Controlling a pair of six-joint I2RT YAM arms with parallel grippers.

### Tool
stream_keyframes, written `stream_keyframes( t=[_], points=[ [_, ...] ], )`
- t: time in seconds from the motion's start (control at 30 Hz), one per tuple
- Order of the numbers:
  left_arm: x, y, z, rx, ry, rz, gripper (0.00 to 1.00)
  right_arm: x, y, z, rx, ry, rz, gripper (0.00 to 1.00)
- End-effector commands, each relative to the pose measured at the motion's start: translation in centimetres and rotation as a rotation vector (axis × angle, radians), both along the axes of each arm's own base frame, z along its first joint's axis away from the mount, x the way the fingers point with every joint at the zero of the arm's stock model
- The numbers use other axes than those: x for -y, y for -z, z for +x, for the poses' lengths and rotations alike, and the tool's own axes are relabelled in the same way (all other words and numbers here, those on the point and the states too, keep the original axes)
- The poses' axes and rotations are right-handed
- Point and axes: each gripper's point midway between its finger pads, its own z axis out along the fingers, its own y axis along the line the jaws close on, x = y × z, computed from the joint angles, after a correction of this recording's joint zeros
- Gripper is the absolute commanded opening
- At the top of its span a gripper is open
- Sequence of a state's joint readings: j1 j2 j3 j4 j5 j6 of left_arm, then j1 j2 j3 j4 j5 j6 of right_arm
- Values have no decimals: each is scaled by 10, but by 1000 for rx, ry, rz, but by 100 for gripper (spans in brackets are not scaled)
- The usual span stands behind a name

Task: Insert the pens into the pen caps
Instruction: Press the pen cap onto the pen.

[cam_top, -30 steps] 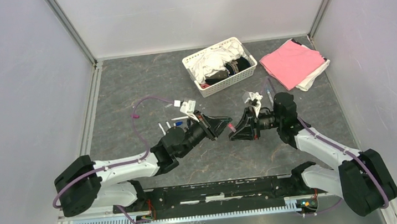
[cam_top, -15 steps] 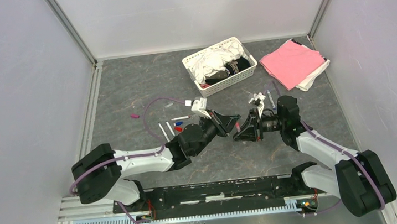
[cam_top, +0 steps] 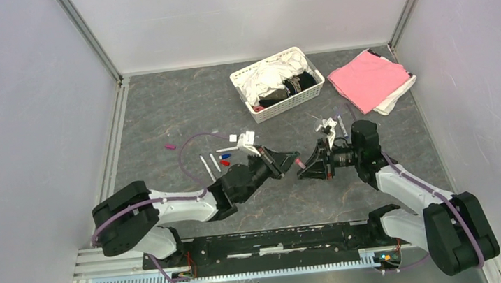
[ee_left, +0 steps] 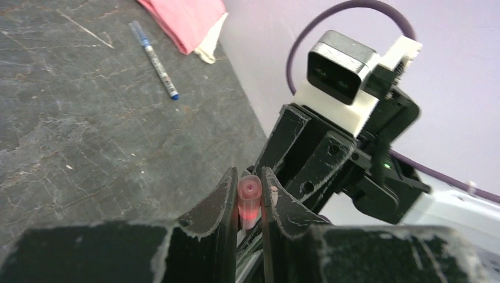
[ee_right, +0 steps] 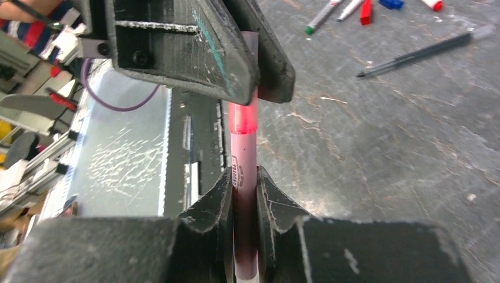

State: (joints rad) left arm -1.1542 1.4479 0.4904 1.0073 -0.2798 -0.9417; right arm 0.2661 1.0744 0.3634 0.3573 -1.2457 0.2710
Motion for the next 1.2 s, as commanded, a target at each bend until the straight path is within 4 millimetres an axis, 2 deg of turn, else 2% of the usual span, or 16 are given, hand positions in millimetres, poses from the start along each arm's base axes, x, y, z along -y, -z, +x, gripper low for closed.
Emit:
stream_keyframes(
  t=[0.0,0.1,0.13,0.23,0.33,0.43,0.53,0.63,0.67,0.8,0.87,1.0,1.07,1.17],
  points=[
    [25,111,-113,-225,410,491,2,-5,-86,76,475,223,51,0],
    [23,102,-106,-232,359,428,2,-6,-85,77,484,224,46,0],
    [28,93,-108,-245,381,353,2,-7,-85,77,491,225,41,0],
    [39,90,-122,-294,465,261,2,-7,-82,80,500,239,15,0],
    [35,103,-127,-298,486,304,2,0,-80,90,500,287,-16,0],
    [18,111,-126,-265,455,376,2,6,-80,94,467,318,-6,0],
    [12,116,-123,-169,408,489,2,1,-85,83,450,266,67,0],
    [25,108,-119,23,335,586,2,-6,-99,53,408,180,202,0],
    [30,106,-117,69,312,601,2,-6,-100,50,404,178,217,0],
    [37,102,-122,150,318,524,2,-1,-97,61,372,242,203,0],
    [34,94,-136,178,386,414,2,3,-95,68,366,270,181,0],
    [19,100,-151,173,504,353,2,3,-106,59,399,231,220,0],
    [12,105,-149,158,512,375,2,1,-102,60,438,217,190,0],
    [8,91,-129,139,419,358,2,-8,-80,62,467,178,75,0]
  ],
)
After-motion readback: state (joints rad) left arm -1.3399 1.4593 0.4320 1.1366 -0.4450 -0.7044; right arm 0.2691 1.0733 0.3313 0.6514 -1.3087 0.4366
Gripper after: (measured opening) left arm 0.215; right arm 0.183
